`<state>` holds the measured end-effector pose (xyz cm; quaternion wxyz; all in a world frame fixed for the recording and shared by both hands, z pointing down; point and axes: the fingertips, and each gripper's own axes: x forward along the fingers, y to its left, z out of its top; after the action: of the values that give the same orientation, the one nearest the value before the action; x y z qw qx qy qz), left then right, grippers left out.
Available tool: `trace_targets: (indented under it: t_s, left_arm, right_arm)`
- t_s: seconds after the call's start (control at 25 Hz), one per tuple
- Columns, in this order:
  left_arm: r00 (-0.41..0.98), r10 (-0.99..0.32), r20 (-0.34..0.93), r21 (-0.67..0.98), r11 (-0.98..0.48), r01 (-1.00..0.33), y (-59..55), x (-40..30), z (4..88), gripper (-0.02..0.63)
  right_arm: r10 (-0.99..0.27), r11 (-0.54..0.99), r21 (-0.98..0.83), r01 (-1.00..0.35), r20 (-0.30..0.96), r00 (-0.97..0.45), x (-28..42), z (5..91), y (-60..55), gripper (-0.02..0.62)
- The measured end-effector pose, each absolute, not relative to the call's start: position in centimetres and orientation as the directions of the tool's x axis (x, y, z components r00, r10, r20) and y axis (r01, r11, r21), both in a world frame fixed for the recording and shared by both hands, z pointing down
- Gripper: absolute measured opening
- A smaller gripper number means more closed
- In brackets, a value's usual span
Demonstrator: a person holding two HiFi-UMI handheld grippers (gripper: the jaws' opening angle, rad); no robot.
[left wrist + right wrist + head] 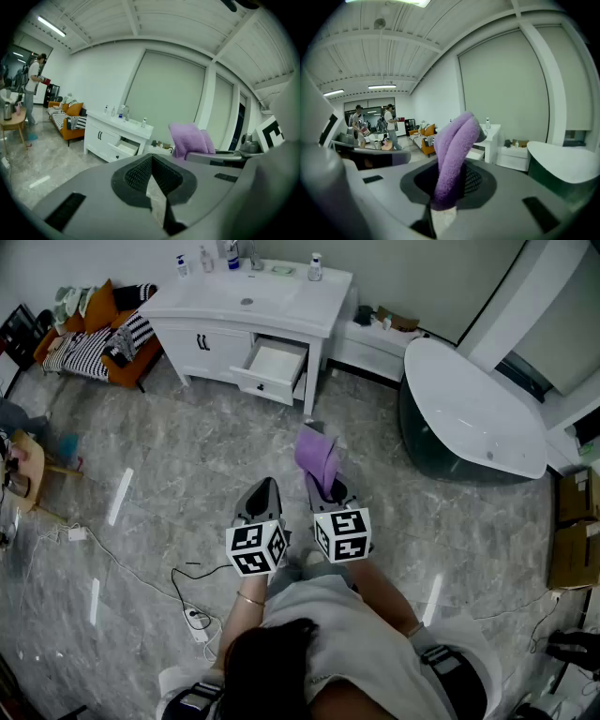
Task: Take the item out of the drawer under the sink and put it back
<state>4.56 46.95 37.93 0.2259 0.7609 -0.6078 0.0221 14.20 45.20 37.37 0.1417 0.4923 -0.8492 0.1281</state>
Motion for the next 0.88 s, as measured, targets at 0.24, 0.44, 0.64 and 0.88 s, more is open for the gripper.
trace_targets:
  t_s: [0.24,0.44,0.64,0.88]
  left_arm:
    - [0.267,-0.914,0.307,0.313,-0.168,-0.935,47.1,5.1,37.7,0.003]
    - [0.261,-0.918,0.298,0.309,-0.167,-0.936,46.9,5.1,37.5,0.004]
    - [0.259,-0.921,0.291,0.307,-0.167,-0.937,46.7,4.8,37.4,0.003]
    - [0.303,-0.901,0.309,0.338,-0.194,-0.921,45.6,4.5,38.1,0.004]
  right_arm:
    - [-0.792,0.490,-0.079,-0.868,0.377,-0.481,14.3,37.6,45.5,0.086]
    - [-0.782,0.509,-0.079,-0.857,0.374,-0.499,13.7,37.7,45.6,0.086]
    - [-0.776,0.519,-0.090,-0.850,0.368,-0.513,13.2,37.6,45.5,0.086]
    - [-0.779,0.518,-0.101,-0.849,0.355,-0.517,12.2,37.6,45.1,0.086]
